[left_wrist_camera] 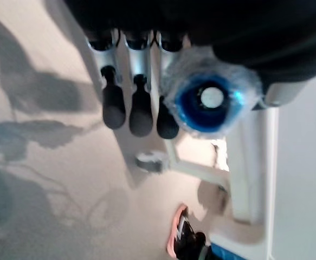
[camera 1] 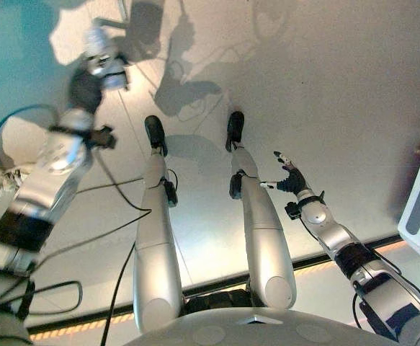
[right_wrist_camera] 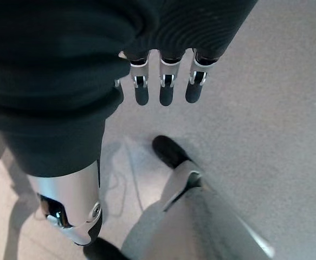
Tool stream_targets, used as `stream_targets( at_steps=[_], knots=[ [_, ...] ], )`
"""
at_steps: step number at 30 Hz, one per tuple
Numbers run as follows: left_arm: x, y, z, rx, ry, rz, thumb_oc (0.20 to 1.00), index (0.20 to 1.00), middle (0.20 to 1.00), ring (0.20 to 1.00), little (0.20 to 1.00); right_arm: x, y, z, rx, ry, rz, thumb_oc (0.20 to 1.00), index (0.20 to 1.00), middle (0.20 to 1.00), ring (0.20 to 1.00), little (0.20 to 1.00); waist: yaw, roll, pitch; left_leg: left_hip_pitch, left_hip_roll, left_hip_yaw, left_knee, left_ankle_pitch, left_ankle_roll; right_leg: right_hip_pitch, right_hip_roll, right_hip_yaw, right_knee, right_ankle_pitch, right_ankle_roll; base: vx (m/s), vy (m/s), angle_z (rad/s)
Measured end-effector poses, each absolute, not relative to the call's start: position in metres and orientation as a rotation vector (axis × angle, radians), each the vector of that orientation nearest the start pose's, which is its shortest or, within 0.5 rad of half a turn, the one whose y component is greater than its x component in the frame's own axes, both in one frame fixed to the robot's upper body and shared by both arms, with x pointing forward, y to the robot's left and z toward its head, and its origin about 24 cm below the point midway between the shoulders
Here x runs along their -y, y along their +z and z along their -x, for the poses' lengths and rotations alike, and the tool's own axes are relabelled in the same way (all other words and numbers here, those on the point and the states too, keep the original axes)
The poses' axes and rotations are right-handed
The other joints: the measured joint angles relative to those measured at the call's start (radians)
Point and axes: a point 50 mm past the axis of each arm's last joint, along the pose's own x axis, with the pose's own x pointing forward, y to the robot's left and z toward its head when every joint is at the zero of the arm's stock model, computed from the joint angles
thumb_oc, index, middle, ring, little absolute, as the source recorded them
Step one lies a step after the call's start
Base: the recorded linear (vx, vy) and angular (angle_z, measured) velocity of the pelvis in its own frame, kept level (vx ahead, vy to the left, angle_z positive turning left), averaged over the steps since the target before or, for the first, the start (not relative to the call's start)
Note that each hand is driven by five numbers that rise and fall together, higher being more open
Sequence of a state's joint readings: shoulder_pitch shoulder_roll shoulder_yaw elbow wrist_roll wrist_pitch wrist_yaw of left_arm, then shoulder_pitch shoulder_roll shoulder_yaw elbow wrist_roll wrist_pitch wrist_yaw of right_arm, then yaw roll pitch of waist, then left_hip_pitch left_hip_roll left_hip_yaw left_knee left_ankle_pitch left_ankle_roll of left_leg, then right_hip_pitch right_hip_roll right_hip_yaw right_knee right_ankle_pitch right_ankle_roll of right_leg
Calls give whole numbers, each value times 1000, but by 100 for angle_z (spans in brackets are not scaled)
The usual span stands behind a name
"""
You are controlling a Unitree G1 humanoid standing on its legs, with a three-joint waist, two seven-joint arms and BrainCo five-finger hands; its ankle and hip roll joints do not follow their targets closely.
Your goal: Raise the hospital bed
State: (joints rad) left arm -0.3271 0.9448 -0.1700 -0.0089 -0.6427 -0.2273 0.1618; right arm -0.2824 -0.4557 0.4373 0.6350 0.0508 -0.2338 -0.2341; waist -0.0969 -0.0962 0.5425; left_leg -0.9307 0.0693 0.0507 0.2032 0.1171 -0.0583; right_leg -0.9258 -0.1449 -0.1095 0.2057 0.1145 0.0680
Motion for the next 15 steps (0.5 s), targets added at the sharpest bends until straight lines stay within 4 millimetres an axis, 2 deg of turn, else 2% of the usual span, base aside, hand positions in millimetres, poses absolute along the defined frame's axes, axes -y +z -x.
stream_targets(
  at_steps=[5, 9, 12, 15],
  knots=[
    [-252, 194, -291, 438, -47, -240, 200, 200, 200, 200, 200, 201, -9, -281, -147, 92, 570, 1000, 1000, 1000, 1000, 1000, 4, 7, 0, 17, 7, -13, -3, -4, -7, 23, 5, -23, 1, -14, -6, 1, 43, 3],
    [-261, 186, -299, 425, 7, -257, 200, 200, 200, 200, 200, 205, -8, -282, -146, 87, 580, 1000, 1000, 1000, 1000, 1000, 5, 16, -1, 18, 8, -27, 1, -7, -12, 31, 5, -36, 1, -17, -7, 2, 57, 4],
    [-271, 178, -317, 404, 94, -286, 200, 200, 200, 200, 200, 207, -7, -283, -146, 84, 583, 1000, 1000, 1000, 1000, 1000, 17, 25, -3, 16, 9, -29, 5, -8, -13, 32, 6, -40, 2, -16, -8, 6, 54, 1],
    [-268, 178, -326, 409, 117, -307, 200, 200, 200, 200, 200, 207, -8, -283, -150, 84, 585, 1000, 1000, 1000, 1000, 1000, 31, 27, -4, 4, 14, -31, 16, -9, -15, 30, 10, -42, 2, -14, -11, 2, 42, 1]
  ],
)
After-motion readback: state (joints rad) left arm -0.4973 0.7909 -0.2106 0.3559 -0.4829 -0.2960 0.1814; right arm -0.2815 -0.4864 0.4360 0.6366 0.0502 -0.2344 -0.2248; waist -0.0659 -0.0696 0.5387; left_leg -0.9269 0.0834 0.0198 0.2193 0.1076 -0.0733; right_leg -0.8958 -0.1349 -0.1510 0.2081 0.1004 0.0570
